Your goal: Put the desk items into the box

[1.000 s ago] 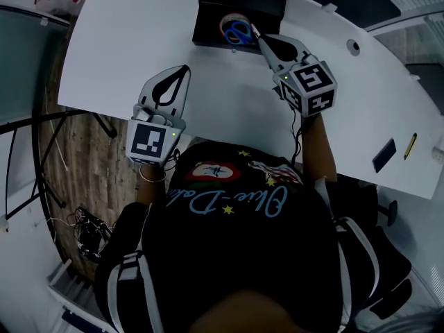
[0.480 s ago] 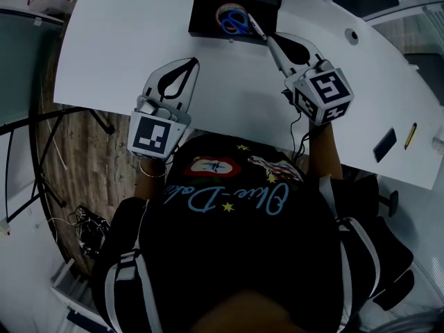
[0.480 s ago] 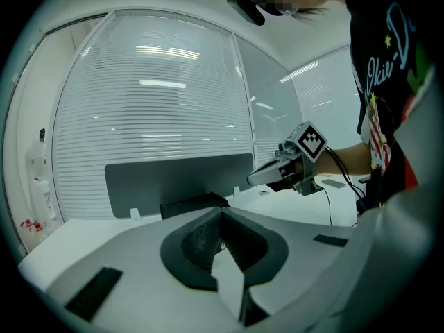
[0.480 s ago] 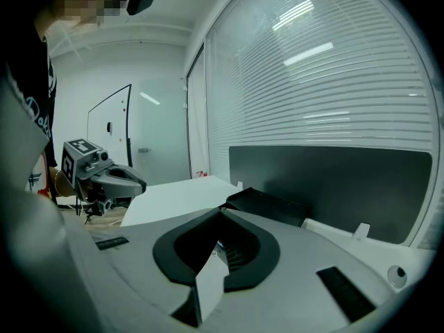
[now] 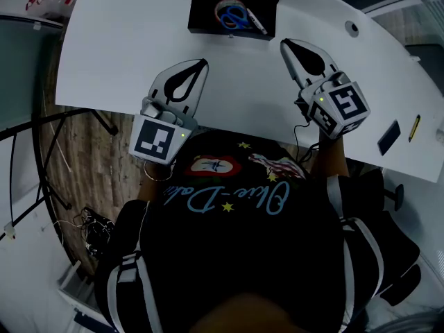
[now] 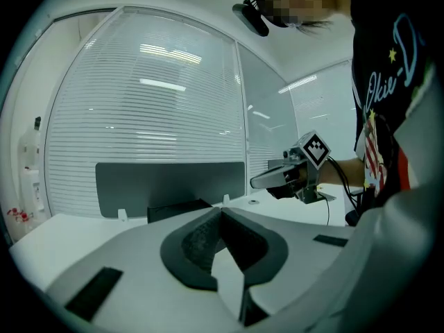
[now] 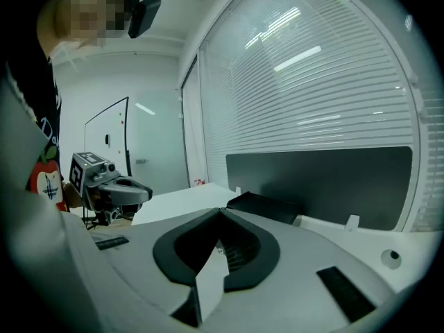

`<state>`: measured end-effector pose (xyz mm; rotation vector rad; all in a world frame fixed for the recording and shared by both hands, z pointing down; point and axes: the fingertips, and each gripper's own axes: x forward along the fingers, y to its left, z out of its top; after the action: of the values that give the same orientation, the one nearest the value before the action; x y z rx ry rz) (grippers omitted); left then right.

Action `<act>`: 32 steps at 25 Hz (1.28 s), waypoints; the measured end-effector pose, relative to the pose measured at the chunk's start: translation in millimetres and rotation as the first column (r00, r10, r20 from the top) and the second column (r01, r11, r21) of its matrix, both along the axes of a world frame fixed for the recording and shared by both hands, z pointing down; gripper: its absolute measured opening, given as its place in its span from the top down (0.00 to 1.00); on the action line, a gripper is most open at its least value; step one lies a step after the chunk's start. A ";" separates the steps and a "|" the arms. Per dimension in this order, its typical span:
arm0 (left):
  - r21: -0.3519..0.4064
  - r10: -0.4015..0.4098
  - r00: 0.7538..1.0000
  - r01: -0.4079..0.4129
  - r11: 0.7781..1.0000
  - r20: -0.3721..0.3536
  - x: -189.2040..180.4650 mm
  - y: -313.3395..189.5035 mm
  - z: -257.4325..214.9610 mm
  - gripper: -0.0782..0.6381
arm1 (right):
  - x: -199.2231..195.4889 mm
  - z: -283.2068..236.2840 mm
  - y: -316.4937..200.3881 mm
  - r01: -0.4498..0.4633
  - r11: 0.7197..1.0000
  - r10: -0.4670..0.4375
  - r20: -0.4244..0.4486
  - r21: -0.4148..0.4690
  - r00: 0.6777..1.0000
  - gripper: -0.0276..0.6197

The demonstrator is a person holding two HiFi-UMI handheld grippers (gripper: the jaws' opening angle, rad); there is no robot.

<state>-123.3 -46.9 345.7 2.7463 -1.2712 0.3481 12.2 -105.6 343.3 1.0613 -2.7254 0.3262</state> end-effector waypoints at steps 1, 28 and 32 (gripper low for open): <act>0.006 0.004 1.000 -0.004 1.000 0.001 1.2 1.0 -1.8 0.89 | 3.5 -1.5 0.8 -0.012 1.000 0.012 0.008 0.000 1.000 0.95; 0.014 0.107 0.994 -0.107 0.994 -0.027 31.0 1.2 -13.8 0.89 | 20.3 -22.0 14.6 -0.062 0.997 0.062 0.018 0.038 0.998 0.95; 0.013 0.140 0.990 -0.139 0.990 -0.031 37.3 4.5 -16.7 0.89 | 21.8 -26.3 19.1 -0.068 0.997 0.067 0.030 0.040 0.997 0.95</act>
<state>-85.9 -42.3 329.0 2.8452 -1.0793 0.3079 34.0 -86.5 317.0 1.1698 -2.7367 0.2997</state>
